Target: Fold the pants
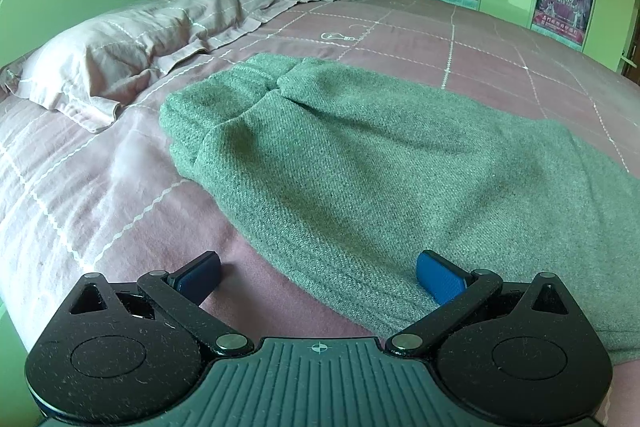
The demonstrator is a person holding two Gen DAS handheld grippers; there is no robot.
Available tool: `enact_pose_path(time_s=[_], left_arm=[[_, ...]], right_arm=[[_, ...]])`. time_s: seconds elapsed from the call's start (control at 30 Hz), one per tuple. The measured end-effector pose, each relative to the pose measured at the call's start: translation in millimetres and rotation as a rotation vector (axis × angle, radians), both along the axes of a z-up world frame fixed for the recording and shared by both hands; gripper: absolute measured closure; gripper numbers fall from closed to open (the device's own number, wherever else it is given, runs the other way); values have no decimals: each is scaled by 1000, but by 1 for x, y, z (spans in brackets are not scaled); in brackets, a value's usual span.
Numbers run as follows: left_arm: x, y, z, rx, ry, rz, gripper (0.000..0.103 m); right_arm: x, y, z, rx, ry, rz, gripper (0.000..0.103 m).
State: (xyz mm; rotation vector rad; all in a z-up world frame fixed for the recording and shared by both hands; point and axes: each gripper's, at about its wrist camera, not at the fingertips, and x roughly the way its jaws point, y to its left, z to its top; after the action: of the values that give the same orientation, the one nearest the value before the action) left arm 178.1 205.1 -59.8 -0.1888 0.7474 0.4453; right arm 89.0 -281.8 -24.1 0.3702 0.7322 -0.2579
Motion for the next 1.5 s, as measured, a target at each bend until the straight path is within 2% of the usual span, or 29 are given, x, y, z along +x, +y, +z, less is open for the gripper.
enact_pose_path(time_s=[0.03, 0.1, 0.2, 0.27, 0.33, 0.37, 0.4, 0.43, 0.5, 0.57, 0.6, 0.63, 0.67, 0.7, 0.73, 0.77, 0.83, 0.93, 1.03, 1.2, 1.3, 1.33, 1.37, 1.4, 1.47, 1.5], left_arm=[[0, 0, 0, 0, 0, 0, 0], [0, -1, 0, 3, -1, 1, 0], [0, 0, 0, 7, -1, 3, 0], [-1, 0, 1, 8, -1, 3, 0], [0, -1, 1, 10, 0, 3, 0], [0, -1, 1, 12, 0, 2, 0], [0, -1, 1, 14, 0, 2, 0], [0, -1, 1, 14, 0, 3, 0], [0, -1, 1, 14, -1, 2, 0], [0, -1, 1, 15, 0, 2, 0], [0, -1, 1, 15, 0, 2, 0], [0, -1, 1, 15, 0, 2, 0], [0, -1, 1, 14, 0, 2, 0], [0, -1, 1, 14, 0, 2, 0], [0, -1, 1, 14, 0, 1, 0], [0, -1, 1, 12, 0, 1, 0], [0, -1, 1, 10, -1, 0, 0], [1, -1, 1, 11, -1, 3, 0], [1, -1, 0, 14, -2, 5, 0], [1, -1, 0, 13, -2, 5, 0], [1, -1, 0, 12, -3, 5, 0], [1, -1, 0, 12, -2, 5, 0], [1, -1, 0, 12, -2, 4, 0], [1, -1, 0, 12, -2, 4, 0], [1, -1, 0, 12, -3, 5, 0], [1, -1, 0, 12, -3, 5, 0]], right_arm=[[-2, 6, 9, -66, -44, 28, 90], [7, 23, 22, -172, -89, 113, 86], [39, 52, 22, -325, -65, 254, 84], [62, 73, 16, -474, -32, 331, 84], [82, 94, 4, -622, 32, 405, 75], [89, 99, -1, -679, 60, 430, 79], [92, 99, -1, -698, 61, 435, 103], [93, 93, 6, -661, 55, 405, 103], [82, 67, 31, -491, -24, 282, 103], [55, 33, 47, -293, -97, 141, 103], [40, 14, 46, -153, -118, 74, 103], [26, -6, 36, -16, -118, 7, 103], [19, -20, 22, 68, -87, -43, 103], [17, -29, 7, 112, -41, -68, 95], [16, -38, -8, 158, 10, -81, 95], [13, -42, -14, 180, 0, -68, 95], [8, -32, -2, 67, -38, -17, 85], [13, -3, 16, -149, -70, 125, 85], [24, 28, 21, -410, -48, 280, 86], [51, 74, 2, -687, 37, 489, 86], [70, 89, -13, -845, 92, 538, 86], [75, 90, -15, -866, 101, 556, 88], [79, 89, -14, -860, 109, 564, 98], [81, 85, -7, -825, 97, 546, 103], [75, 66, 20, -696, -6, 442, 103], [68, 49, 38, -615, -80, 351, 103]])
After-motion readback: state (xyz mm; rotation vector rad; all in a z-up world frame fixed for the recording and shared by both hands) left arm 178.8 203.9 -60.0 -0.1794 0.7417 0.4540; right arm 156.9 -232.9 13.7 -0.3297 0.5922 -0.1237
